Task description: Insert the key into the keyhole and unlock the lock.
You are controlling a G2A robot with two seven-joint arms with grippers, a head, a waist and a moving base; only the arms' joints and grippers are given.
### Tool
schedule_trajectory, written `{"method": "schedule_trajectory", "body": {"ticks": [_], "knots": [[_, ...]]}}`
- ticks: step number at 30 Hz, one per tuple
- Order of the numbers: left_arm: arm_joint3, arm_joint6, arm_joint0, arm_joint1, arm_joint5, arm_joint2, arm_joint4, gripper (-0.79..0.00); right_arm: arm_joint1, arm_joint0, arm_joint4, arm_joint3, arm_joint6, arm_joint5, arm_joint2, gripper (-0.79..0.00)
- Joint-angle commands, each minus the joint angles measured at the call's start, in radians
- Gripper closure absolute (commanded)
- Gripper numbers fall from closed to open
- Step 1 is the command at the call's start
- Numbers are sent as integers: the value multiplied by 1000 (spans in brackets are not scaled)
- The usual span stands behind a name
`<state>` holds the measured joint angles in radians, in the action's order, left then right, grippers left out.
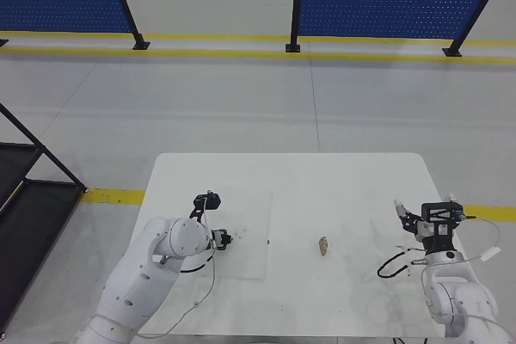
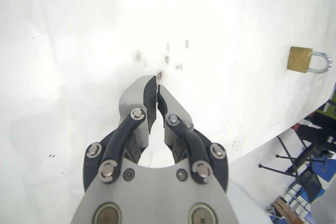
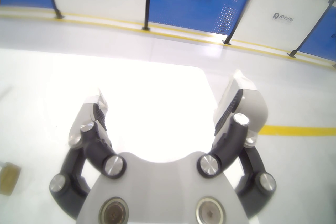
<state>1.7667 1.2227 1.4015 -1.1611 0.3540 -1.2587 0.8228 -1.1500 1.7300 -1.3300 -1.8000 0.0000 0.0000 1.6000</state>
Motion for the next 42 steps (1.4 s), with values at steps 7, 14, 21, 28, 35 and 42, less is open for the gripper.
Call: {"method": "schedule_trajectory", "body": {"ticks": [7, 14, 21, 28, 35, 42], "knots": [[86, 48, 14, 7, 53, -13, 24, 0, 0, 0, 0, 0, 0, 0, 0, -785], [224, 64, 65, 18, 46, -51, 34, 0, 0, 0, 0, 0, 0, 0, 0, -785], [285, 10, 140, 17, -30, -197, -329, 0, 0, 0, 0, 0, 0, 0, 0, -785], [153, 89, 182, 27, -247, -351, -713, 0, 0, 0, 0, 0, 0, 0, 0, -785], [-26, 250, 158, 45, -407, -447, -985, 0, 0, 0, 0, 0, 0, 0, 0, -785], [-169, 313, 102, 74, -466, -467, -1175, 0, 0, 0, 0, 0, 0, 0, 0, -785]]}}
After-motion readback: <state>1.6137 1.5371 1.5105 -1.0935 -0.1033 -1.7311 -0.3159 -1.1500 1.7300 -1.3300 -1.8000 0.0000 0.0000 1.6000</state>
